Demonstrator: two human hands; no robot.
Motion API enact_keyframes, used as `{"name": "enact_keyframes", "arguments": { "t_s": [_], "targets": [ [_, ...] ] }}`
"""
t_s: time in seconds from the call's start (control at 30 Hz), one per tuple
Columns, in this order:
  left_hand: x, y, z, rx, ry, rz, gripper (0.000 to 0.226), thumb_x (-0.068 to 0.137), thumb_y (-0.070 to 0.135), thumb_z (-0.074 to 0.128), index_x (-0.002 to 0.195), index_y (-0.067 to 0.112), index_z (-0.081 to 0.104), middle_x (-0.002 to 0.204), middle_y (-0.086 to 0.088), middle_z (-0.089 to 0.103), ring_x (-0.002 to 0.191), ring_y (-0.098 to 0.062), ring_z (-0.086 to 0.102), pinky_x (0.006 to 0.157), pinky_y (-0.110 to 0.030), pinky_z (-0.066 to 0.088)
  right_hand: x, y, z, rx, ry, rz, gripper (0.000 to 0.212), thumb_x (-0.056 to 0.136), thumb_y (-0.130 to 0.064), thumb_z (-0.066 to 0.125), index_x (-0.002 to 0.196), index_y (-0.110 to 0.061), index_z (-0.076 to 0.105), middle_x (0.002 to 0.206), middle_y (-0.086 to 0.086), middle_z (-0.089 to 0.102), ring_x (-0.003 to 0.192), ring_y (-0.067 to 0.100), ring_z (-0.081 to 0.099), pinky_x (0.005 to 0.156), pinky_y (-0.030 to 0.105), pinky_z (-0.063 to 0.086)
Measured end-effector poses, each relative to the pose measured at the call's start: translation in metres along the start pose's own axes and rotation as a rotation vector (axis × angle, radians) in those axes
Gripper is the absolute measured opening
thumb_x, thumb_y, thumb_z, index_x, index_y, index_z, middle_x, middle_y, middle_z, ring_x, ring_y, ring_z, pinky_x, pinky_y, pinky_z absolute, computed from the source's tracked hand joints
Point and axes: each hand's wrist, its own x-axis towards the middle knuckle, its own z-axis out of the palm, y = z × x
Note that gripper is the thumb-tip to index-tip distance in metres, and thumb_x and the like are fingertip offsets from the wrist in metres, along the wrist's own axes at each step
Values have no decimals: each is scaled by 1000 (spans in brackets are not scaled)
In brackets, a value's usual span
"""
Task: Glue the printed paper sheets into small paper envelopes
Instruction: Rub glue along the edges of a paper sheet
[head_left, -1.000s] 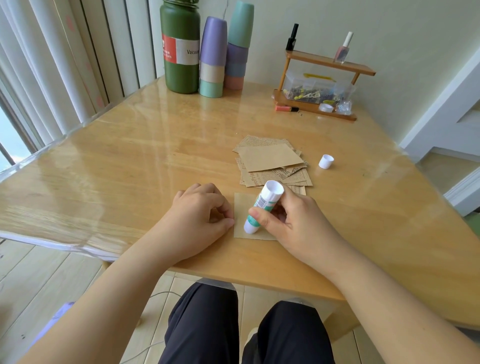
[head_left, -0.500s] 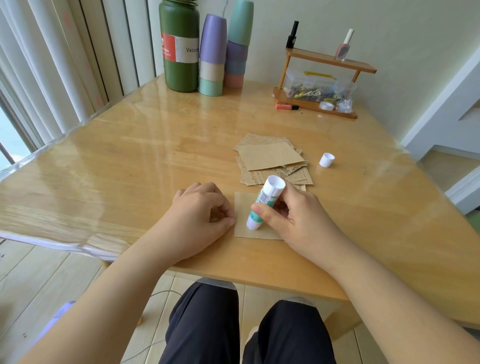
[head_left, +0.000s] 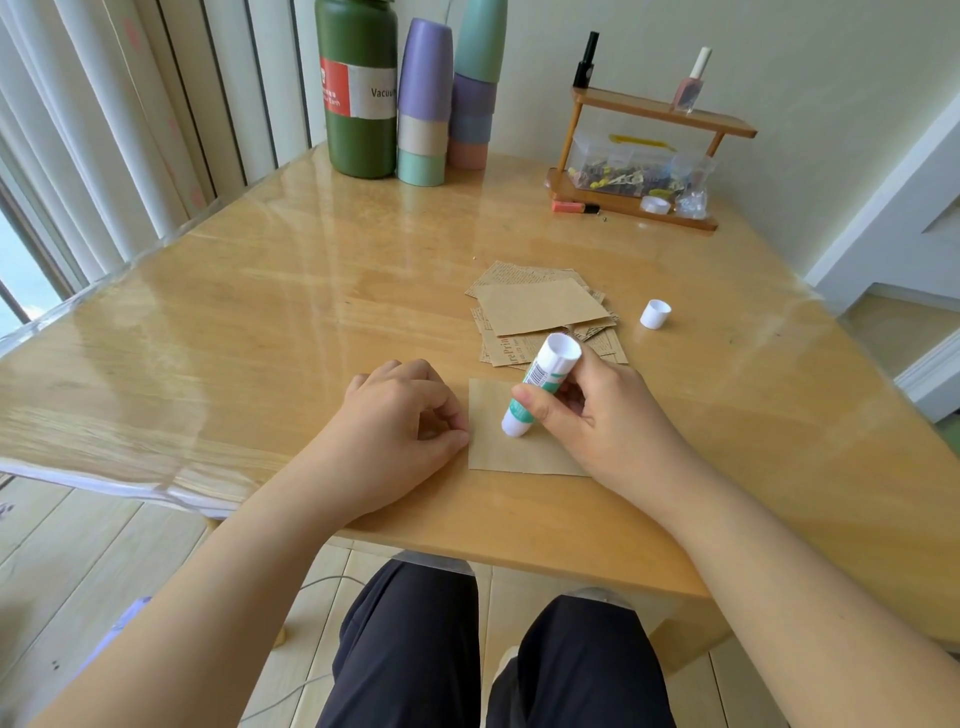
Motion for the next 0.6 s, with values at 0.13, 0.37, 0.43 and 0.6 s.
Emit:
{"name": "enact_keyframes", "arguments": {
  "t_s": [0.13,0.37,0.43,0.6],
  "targets": [
    [0,0,0,5,-1,-5,9,80,27,68,75,31,62,85,15,51,85,-1,43,81,-27,29,-13,-4,-4,14,-16,-20,30,88,-28,63,71,-33,39,59,-27,54,55,-3,47,54,7,34],
    [0,2,0,-9,-2,-2,31,78,26,70,66,44,47,83,16,51,82,-4,44,80,-29,32,-28,-5,-8,21,-28,-72,24,87,-36,62,75,-34,41,70,-38,54,58,-2,48,56,6,35],
    [0,2,0,-8,-1,-4,30,78,26,70,66,44,48,83,15,52,83,-4,44,81,-30,33,-30,-4,-9,25,-23,-62,21,84,-46,59,76,-32,44,71,-32,56,57,-1,47,55,7,35],
    [1,2,-1,-5,-1,4,30,78,27,69,67,45,48,83,16,51,82,-5,44,81,-31,33,-27,0,-7,17,13,-52,29,85,-39,62,70,-35,37,57,-15,49,56,0,45,54,8,35]
  ]
}}
